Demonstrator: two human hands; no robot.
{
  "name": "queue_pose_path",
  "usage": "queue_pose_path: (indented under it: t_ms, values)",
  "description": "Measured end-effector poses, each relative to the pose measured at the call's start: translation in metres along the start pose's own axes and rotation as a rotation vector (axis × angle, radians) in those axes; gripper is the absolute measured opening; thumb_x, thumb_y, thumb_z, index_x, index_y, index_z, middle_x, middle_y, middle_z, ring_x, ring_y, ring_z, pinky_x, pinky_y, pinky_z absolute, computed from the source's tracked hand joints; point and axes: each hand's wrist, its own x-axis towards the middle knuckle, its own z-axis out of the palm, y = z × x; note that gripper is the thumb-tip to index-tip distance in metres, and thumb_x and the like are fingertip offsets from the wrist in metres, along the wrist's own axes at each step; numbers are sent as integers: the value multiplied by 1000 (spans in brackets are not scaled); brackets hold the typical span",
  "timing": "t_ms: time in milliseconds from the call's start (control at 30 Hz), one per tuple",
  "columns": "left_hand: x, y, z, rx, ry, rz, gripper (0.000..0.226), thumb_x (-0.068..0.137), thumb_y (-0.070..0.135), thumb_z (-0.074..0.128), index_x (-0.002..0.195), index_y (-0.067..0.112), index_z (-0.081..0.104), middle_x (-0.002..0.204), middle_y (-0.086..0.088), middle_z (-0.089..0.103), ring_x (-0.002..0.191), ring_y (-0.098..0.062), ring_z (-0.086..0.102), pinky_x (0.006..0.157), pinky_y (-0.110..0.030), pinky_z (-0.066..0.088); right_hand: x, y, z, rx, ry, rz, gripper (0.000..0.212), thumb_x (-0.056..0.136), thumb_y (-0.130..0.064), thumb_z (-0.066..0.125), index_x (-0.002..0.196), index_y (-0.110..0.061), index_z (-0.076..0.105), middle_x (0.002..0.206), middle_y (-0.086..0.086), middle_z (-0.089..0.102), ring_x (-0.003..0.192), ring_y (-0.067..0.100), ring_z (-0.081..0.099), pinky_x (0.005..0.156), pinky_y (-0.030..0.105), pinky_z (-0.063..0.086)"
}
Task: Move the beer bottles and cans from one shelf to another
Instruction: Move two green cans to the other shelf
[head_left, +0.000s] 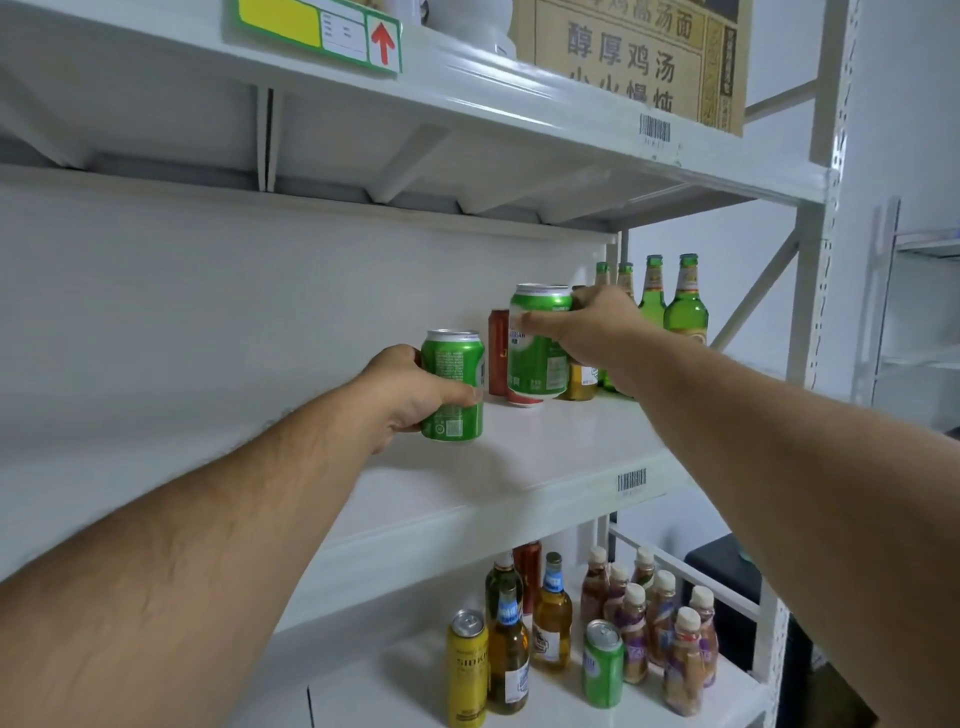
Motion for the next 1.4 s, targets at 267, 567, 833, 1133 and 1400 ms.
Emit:
queue_pose_path:
  t_ms: [267, 567, 833, 1133, 1400]
  values:
    - [24, -3, 9, 24, 19, -15, 47, 69, 15, 94, 105, 16, 65, 105, -5, 75, 96, -24, 73, 88, -43, 61, 31, 15, 14, -13, -57, -8, 41, 74, -46, 83, 94, -17, 63, 94, 4, 70, 81, 18, 67, 66, 31, 54]
    - [56, -4, 30, 31, 127, -59, 42, 70, 10, 92, 103, 13, 67, 104, -8, 76, 94, -25, 75, 87, -43, 62, 82, 34, 20, 6, -169, -37, 51, 73, -49, 83, 107, -16, 63, 98, 5, 69, 89, 26, 68, 81, 39, 56]
    - [80, -1, 49, 48, 265, -105, 47, 67, 12, 94, 105, 14, 67, 103, -7, 77, 94, -27, 76, 89, -47, 61, 125, 53, 19, 41, -309, -99, 36, 78, -46, 80, 93, -20, 59, 96, 5, 68, 88, 26, 67, 88, 44, 55]
    - [93, 1, 52, 103, 355, -140, 45, 70, 11, 93, 107, 14, 68, 103, -6, 77, 94, -24, 74, 86, -41, 61, 162, 64, 36, 36, -355, -111, 53, 75, -50, 81, 110, -15, 62, 100, 6, 69, 89, 26, 67, 88, 42, 55]
    - [117, -4, 40, 124, 351, -148, 47, 68, 11, 94, 106, 14, 67, 104, -8, 77, 94, -27, 75, 90, -47, 61, 184, 60, 64, -10, -361, -118, 55, 76, -50, 81, 111, -12, 61, 95, 5, 65, 76, 19, 61, 65, 32, 44]
